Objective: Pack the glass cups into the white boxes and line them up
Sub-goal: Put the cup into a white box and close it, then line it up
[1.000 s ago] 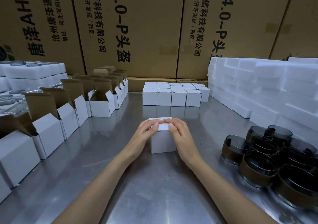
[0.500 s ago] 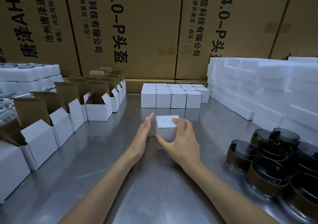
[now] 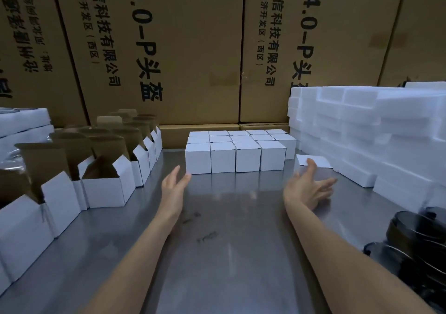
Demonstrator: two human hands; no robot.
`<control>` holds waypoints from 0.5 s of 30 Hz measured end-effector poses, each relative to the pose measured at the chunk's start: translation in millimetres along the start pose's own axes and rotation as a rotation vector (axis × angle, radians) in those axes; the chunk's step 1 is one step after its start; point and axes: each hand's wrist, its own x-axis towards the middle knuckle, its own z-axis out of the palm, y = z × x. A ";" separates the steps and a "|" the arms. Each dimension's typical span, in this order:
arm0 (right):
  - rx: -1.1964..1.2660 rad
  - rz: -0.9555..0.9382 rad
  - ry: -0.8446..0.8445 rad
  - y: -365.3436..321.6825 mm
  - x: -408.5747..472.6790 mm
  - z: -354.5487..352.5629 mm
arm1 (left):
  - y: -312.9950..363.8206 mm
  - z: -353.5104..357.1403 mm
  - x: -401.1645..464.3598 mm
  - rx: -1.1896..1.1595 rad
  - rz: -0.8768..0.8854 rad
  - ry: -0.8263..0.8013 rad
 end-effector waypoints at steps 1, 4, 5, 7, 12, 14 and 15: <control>0.002 0.006 0.006 -0.7 9.1 6.4 | -3.1 0.7 9.9 0.032 -0.007 0.009; -0.019 0.000 0.007 -3.2 32.6 24.6 | -11.8 3.2 36.2 0.101 -0.015 0.012; -0.030 -0.005 -0.001 -4.0 39.2 30.2 | -14.6 3.9 44.2 0.105 -0.014 0.008; -0.052 -0.019 -0.018 -6.2 50.4 40.6 | -19.4 5.0 59.0 0.115 -0.017 0.000; -0.097 -0.046 -0.069 -9.5 70.2 59.0 | -26.1 9.4 84.9 0.099 -0.020 -0.032; -0.083 -0.058 -0.098 -10.5 75.2 64.0 | -25.9 12.1 90.5 0.075 -0.013 -0.039; -0.070 -0.065 -0.109 -11.2 76.7 66.0 | -25.1 13.3 92.3 0.067 -0.004 -0.037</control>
